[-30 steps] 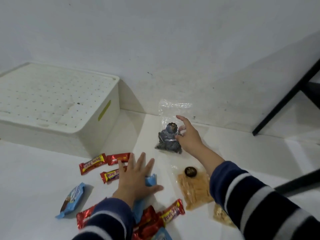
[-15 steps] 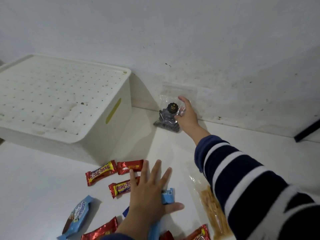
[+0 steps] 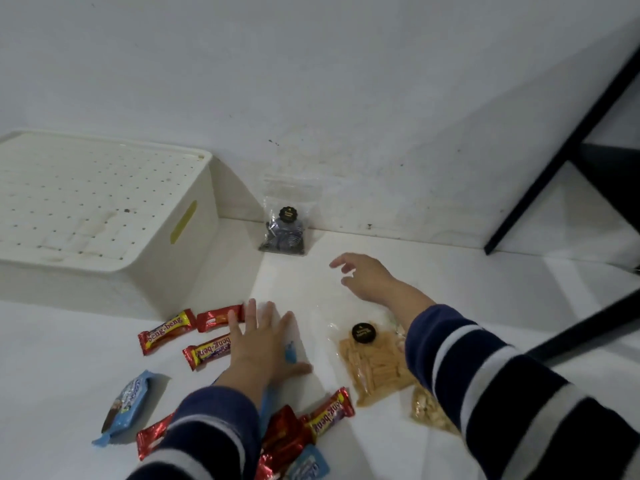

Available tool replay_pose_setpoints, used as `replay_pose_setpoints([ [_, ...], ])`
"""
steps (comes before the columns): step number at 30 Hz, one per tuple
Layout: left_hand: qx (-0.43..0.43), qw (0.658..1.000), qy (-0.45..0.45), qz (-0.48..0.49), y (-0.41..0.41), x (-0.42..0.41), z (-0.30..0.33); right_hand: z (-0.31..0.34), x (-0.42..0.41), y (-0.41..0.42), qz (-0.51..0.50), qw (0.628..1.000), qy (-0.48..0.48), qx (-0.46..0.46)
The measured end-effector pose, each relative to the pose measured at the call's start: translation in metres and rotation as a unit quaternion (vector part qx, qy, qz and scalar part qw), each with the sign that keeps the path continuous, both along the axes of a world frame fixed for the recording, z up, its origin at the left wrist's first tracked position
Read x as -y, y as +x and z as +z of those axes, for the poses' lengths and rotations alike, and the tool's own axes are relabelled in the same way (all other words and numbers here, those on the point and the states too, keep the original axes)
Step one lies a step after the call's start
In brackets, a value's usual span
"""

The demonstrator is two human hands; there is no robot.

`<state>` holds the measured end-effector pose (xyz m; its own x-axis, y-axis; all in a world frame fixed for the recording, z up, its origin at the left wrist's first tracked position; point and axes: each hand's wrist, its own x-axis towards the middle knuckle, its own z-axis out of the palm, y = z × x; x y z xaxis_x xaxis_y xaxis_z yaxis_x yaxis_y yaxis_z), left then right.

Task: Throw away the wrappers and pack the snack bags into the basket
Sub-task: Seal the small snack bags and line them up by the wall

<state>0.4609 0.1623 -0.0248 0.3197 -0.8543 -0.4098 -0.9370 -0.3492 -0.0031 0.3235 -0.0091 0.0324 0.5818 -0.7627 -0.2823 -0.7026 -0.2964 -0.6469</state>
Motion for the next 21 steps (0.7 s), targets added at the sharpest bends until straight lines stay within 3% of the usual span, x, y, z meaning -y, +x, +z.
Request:
replay_pose_setpoints([
  [2,-0.011,1.000,-0.012,0.027,-0.019,0.005,0.008,-0.001,-0.009,-0.021,0.007,0.999,-0.019,-0.029],
  [8,-0.166,0.965,-0.142,0.144,-0.108,0.013,0.013,-0.012,-0.019,-0.055,-0.046,0.996,-0.022,-0.072],
  [16,-0.195,0.957,-0.175,0.128,-0.133,0.012,0.003,-0.014,-0.012,-0.055,-0.213,0.974,0.053,0.064],
  [21,-0.264,0.936,-0.212,0.100,-0.123,0.001,0.003,0.011,-0.004,-0.067,-0.175,0.983,0.043,0.020],
])
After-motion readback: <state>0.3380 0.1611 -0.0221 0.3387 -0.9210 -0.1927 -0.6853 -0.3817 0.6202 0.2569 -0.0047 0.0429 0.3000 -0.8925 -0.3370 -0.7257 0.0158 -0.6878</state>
